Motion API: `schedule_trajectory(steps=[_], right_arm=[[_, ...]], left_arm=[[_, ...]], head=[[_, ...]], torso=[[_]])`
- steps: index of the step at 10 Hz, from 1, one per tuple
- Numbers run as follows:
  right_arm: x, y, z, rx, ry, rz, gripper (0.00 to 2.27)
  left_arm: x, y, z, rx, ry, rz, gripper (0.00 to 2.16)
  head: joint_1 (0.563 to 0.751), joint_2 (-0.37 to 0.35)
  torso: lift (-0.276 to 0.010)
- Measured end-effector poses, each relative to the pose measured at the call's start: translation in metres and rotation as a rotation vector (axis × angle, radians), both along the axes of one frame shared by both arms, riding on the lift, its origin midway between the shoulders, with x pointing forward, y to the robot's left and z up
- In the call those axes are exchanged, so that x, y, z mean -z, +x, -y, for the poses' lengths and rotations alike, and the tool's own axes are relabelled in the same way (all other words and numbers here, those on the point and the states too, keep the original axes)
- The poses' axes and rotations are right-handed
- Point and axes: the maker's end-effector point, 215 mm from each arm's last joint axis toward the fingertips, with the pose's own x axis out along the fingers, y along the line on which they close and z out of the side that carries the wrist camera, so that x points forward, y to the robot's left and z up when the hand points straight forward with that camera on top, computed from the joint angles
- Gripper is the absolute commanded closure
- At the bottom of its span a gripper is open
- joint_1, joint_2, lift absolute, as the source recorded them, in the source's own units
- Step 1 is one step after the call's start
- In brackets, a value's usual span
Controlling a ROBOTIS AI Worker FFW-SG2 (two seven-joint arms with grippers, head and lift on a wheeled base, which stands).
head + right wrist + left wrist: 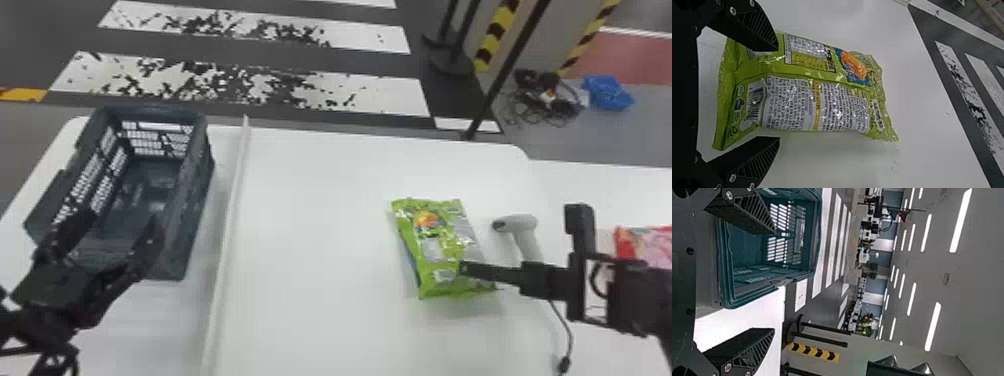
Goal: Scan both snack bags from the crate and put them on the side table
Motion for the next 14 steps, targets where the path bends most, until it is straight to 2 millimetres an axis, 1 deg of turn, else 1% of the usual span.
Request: schedule_trajectory(steps=[1, 2, 4, 6, 8, 9, 10, 11, 12, 13, 14], right_arm=[[0.005, 0.000, -0.001, -0.011, 0.003, -0.013, 1.18], [0.006, 0.000, -0.003, -0.026, 0.011, -0.010, 2.26], [0.005, 0.002, -0.004, -0.033, 0.015, -0.002, 2.26], [-0.004, -0.002, -0.006, -0.039, 0.058, 0.010, 2.26], [-0.027, -0.003, -0.005, -0.016, 0.149, 0.041, 2.26], [-0.042, -0.002, -0.002, 0.011, 0.205, 0.061, 2.26], [-0.063, 0.001, 0.004, 0.045, 0.271, 0.095, 2.26], [-0.087, 0.006, 0.018, 0.091, 0.314, 0.146, 2.26], [-0.109, 0.013, 0.040, 0.156, 0.332, 0.206, 2.26], [-0.127, 0.021, 0.068, 0.233, 0.325, 0.275, 2.26], [-0.137, 0.028, 0.097, 0.313, 0.294, 0.332, 2.26]], left_arm=[[0.001, 0.000, 0.000, 0.002, 0.000, -0.001, 0.12], [0.001, 0.000, 0.000, 0.001, -0.001, -0.001, 0.12], [0.002, 0.000, 0.000, -0.001, -0.002, -0.002, 0.12], [0.002, -0.001, 0.000, -0.001, -0.003, -0.002, 0.12], [0.003, -0.001, 0.000, -0.002, -0.004, -0.003, 0.12], [0.003, -0.001, 0.000, -0.002, -0.005, -0.003, 0.12], [0.002, -0.002, 0.000, -0.002, -0.005, -0.003, 0.12], [0.002, -0.002, 0.001, -0.002, -0.006, -0.003, 0.12], [0.002, -0.003, 0.001, -0.002, -0.006, -0.004, 0.12], [0.003, -0.003, 0.001, -0.002, -0.006, -0.005, 0.12], [0.003, -0.003, 0.001, -0.002, -0.006, -0.004, 0.12]], head=[[0.695, -0.121], [0.695, -0.117], [0.695, -0.115], [0.695, -0.112], [0.695, -0.114], [0.695, -0.119], [0.695, -0.123], [0.695, -0.138], [0.695, -0.168], [0.695, -0.209], [0.695, -0.231]], torso=[[-0.087], [-0.087], [-0.087], [-0.087], [-0.087], [-0.087], [-0.087], [-0.087], [-0.087], [-0.087], [-0.087]])
